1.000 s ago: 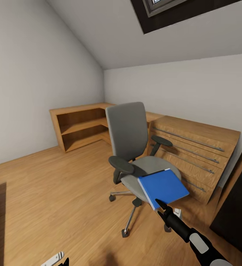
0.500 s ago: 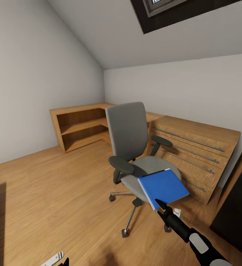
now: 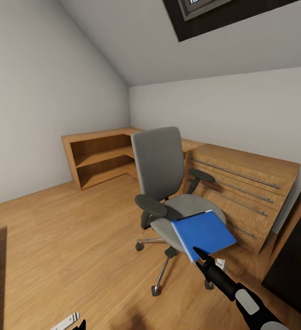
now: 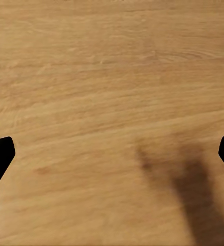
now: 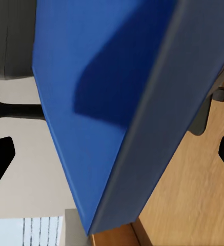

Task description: In the bedroom, organize the workspace by keeping the computer under the desk, ensuring the monitor is on the desk, placing the keyboard on the desk next to the monitor, placing the mouse on the desk next to the keyboard, moving the folder from the swivel chair onto the desk next to the mouse, stacking the notebook on top of the folder with the pen on top of the notebook, and positioning the swivel chair next to the desk.

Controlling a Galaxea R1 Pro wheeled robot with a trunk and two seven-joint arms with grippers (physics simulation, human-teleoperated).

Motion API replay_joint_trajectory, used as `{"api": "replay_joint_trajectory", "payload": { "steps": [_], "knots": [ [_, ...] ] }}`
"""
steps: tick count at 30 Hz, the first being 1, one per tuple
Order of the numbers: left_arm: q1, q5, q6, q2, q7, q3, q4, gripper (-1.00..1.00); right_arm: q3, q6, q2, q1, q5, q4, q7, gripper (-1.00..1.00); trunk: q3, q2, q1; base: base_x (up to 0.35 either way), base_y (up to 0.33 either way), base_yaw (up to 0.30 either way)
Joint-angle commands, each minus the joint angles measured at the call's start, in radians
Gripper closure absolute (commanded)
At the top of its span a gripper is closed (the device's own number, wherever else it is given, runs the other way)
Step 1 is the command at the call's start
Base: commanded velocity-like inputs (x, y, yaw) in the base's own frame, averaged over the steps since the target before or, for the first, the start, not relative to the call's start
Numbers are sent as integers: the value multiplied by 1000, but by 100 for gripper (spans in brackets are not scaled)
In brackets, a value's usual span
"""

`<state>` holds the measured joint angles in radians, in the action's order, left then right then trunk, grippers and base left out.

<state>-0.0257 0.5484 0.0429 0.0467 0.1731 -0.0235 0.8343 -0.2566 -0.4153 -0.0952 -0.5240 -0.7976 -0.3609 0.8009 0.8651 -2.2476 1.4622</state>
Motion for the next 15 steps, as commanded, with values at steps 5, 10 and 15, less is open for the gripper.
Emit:
{"api": "replay_joint_trajectory", "payload": {
  "steps": [5, 10, 15],
  "knots": [
    [0, 8, 4, 0, 4, -3, 0, -100, -3, -8, 0, -1, -5, 1, 1, -100, 1, 0, 0, 20, 0, 0],
    [0, 8, 5, 0, 3, -3, 0, -100, -3, -8, 0, -1, -5, 1, 1, -100, 1, 0, 0, 99, 0, 0],
    [0, 8, 4, 0, 3, -3, 0, -100, -3, -7, 0, -1, -5, 1, 1, -100, 1, 0, 0, 45, 0, 0]
  ]
}}
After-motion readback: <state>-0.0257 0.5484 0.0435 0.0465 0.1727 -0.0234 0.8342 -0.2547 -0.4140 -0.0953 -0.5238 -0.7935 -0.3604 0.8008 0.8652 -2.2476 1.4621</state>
